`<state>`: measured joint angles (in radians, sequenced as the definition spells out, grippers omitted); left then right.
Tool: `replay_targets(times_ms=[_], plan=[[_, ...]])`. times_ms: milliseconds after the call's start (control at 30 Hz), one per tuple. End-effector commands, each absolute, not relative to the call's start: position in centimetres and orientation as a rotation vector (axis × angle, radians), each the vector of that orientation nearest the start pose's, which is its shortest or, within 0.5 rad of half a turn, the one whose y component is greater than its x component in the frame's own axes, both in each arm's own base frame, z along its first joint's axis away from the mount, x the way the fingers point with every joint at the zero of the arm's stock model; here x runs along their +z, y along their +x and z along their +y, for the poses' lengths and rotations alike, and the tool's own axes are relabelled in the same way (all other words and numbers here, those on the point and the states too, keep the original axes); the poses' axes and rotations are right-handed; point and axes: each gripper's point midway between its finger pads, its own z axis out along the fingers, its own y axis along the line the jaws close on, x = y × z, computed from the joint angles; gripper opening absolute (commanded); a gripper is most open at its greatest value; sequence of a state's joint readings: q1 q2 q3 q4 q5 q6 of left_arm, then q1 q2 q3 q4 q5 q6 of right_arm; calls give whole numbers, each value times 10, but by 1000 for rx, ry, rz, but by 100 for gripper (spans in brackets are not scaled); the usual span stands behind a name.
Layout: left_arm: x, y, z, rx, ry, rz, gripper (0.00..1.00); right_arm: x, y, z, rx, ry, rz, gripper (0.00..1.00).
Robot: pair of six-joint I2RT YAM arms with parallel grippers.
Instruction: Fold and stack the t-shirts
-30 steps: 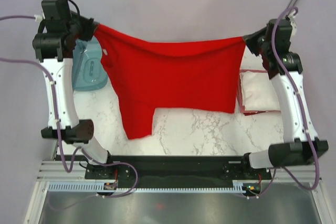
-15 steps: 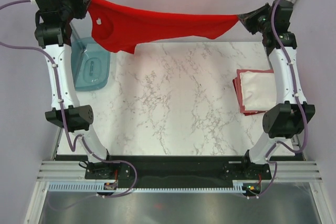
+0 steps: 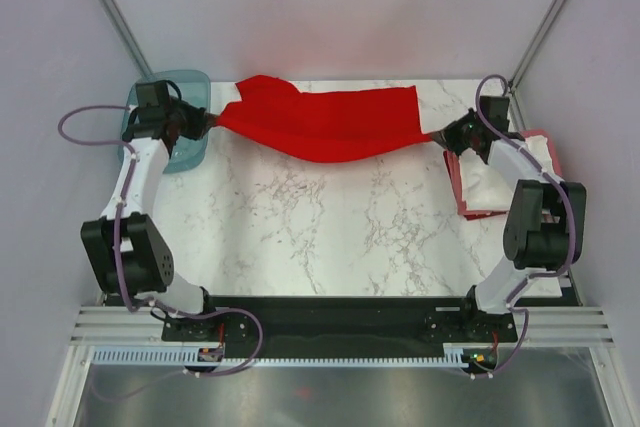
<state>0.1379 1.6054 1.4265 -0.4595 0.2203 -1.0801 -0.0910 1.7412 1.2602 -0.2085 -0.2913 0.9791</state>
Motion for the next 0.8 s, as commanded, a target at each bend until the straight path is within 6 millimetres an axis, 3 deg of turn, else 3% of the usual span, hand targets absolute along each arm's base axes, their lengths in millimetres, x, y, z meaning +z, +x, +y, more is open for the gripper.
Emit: replay_targets(times_ms=[0,33,67,100,133,167,200,233,300,333,367,433,467,533,567,633,667,700,733,767], plan=[[297,432,-16,-805,-999,1788,2,171,456,38,788,939,2024,0],[287,423,-17,-800,-1013,1802,2,173,445,36,769,932,2015,0],[257,408,-19,-787,-1050,1850,2,150,427,37,751,961,2062,0],[248,397,-22,-792,-1061,1866,2,143,416,37,736,954,2078,0],[252,381,-24,-802,-1048,1846,2,148,405,38,731,941,2066,0],[221,365,-27,-789,-1091,1895,2,126,385,38,708,970,2111,0],[210,353,-27,-770,-1115,1907,2,119,373,37,684,983,2124,0],[217,339,-27,-770,-1100,1874,2,113,355,36,664,985,2130,0],[183,308,-24,-694,-1182,1929,2,102,333,29,584,1025,2148,0],[177,297,-22,-668,-1200,1936,2,111,325,27,577,1006,2117,0],[177,283,-22,-658,-1190,1916,2,99,310,25,544,1029,2134,0],[162,259,-16,-586,-1243,1939,2,105,295,25,545,1020,2094,1],[164,248,-16,-580,-1239,1918,5,104,287,25,540,1027,2103,5],[152,226,-14,-523,-1294,1956,16,114,278,25,537,1014,2070,14],[150,217,-12,-498,-1315,1966,40,112,268,25,525,1033,2089,34],[149,205,-9,-461,-1348,1960,61,122,260,20,503,1029,2049,59],[149,197,-10,-449,-1356,1981,79,125,256,20,496,1029,2046,64],[151,194,-4,-404,-1345,1972,81,130,254,17,479,1012,2032,68],[155,193,-2,-391,-1328,1974,95,139,253,15,467,992,2009,70],[167,192,1,-371,-1307,1966,97,150,252,13,451,979,2002,71]])
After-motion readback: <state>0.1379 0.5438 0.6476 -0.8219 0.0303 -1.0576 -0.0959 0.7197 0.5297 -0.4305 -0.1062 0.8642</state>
